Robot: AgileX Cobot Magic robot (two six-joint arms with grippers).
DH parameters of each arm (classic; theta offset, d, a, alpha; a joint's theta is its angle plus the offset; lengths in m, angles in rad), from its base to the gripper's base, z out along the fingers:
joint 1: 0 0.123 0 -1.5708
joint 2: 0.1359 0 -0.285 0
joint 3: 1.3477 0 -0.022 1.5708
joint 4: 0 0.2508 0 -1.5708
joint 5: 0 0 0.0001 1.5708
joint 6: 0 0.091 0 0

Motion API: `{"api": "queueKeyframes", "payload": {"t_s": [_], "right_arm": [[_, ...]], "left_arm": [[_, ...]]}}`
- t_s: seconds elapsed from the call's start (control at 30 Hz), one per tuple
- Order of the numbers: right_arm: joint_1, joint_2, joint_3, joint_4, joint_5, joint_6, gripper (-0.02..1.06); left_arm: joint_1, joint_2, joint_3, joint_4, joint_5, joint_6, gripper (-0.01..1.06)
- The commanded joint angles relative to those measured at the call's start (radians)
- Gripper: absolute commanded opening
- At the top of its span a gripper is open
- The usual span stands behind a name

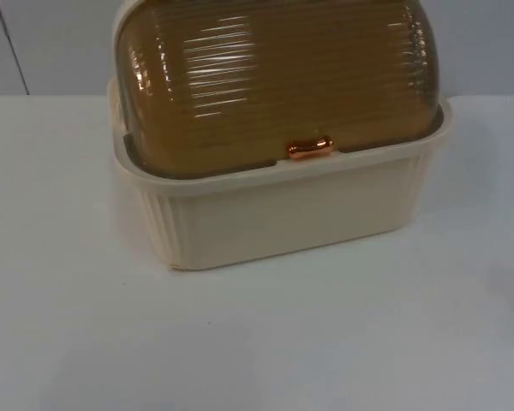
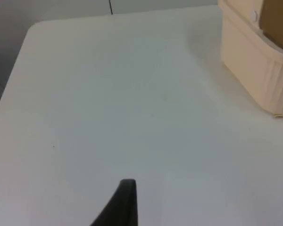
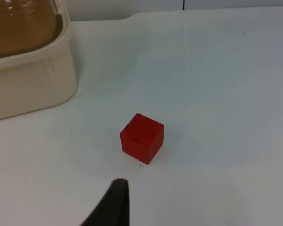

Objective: Open the box lid with the left hand, place the block into the box with the right hand, then close the box lid with the left hand.

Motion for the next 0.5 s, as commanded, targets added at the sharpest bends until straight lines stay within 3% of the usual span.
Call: {"api": "queueKeyframes", "payload": {"t_s": [0.0, 0.17, 0.47], "right_arm": [[-0.005, -0.002, -0.006, -0.01, -0.017, -0.002, 1.05], [-0.005, 0.032, -0.062, -0.042, -0.089, 0.006, 1.05], [-0.005, 0.41, -0.328, -0.056, -0.248, 0.028, 1.05]], "left_arm": [[-0.004, -0.002, -0.007, 0.024, -0.029, -0.011, 1.04], [-0.004, 0.063, -0.075, 0.101, -0.142, -0.074, 1.04], [-0.004, 0.407, -0.306, 0.138, -0.332, -0.149, 1.04]]}}
